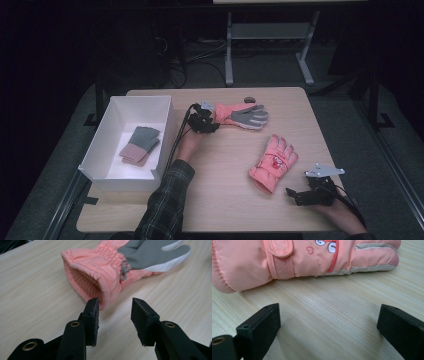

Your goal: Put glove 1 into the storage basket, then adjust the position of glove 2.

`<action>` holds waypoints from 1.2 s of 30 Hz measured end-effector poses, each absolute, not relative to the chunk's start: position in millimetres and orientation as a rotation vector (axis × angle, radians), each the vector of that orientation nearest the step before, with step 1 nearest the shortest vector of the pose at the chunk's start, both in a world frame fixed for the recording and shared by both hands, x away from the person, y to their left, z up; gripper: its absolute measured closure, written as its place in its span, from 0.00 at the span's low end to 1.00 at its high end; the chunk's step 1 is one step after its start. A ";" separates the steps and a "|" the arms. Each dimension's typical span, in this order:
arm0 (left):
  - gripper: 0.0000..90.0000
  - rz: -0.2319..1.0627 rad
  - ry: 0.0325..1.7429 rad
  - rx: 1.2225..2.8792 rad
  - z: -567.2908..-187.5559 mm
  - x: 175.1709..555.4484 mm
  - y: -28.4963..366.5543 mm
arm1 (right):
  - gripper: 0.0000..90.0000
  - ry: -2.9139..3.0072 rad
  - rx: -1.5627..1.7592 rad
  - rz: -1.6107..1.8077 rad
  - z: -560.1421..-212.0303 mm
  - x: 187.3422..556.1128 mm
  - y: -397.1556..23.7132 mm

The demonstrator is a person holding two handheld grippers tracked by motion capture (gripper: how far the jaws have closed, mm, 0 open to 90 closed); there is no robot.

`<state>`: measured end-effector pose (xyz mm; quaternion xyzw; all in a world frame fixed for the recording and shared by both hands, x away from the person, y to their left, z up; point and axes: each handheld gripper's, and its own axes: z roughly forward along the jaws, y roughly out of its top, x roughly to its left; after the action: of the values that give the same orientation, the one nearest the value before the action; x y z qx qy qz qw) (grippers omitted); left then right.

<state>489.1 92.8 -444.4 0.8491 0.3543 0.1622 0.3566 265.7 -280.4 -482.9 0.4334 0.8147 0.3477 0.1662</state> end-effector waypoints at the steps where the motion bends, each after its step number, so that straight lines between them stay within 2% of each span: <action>1: 0.64 0.417 0.919 2.193 -446.1 491.5 92.0 | 0.05 2.320 1.234 0.990 -482.9 265.7 -280.4; 4: 0.64 0.404 0.916 2.201 -450.8 498.2 90.5 | 0.05 2.321 1.232 0.991 -483.0 265.7 -280.7; 9: 0.81 0.398 0.931 2.220 -456.6 503.5 88.0 | 0.05 2.323 1.231 0.990 -482.9 265.5 -280.8; 10: 0.81 0.394 0.936 2.221 -457.4 504.0 88.0 | 0.05 2.323 1.232 0.990 -482.9 265.4 -280.7; 11: 0.89 0.395 0.939 2.224 -457.4 504.0 88.3 | 0.05 2.323 1.231 0.990 -482.9 265.5 -280.7; 14: 0.94 0.385 0.937 2.241 -456.1 502.2 88.2 | 0.05 2.323 1.231 0.990 -482.9 265.5 -280.7; 24: 0.96 0.357 0.934 2.246 -443.1 474.7 83.5 | 0.05 2.323 1.231 0.990 -482.9 265.5 -280.7; 36: 0.96 0.324 0.867 2.210 -435.8 407.7 95.7 | 0.05 2.325 1.229 0.989 -482.9 265.2 -280.7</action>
<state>407.7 95.7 -435.8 0.8590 0.3372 0.1259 0.3641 265.2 -280.7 -482.9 0.4315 0.8161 0.3471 0.1652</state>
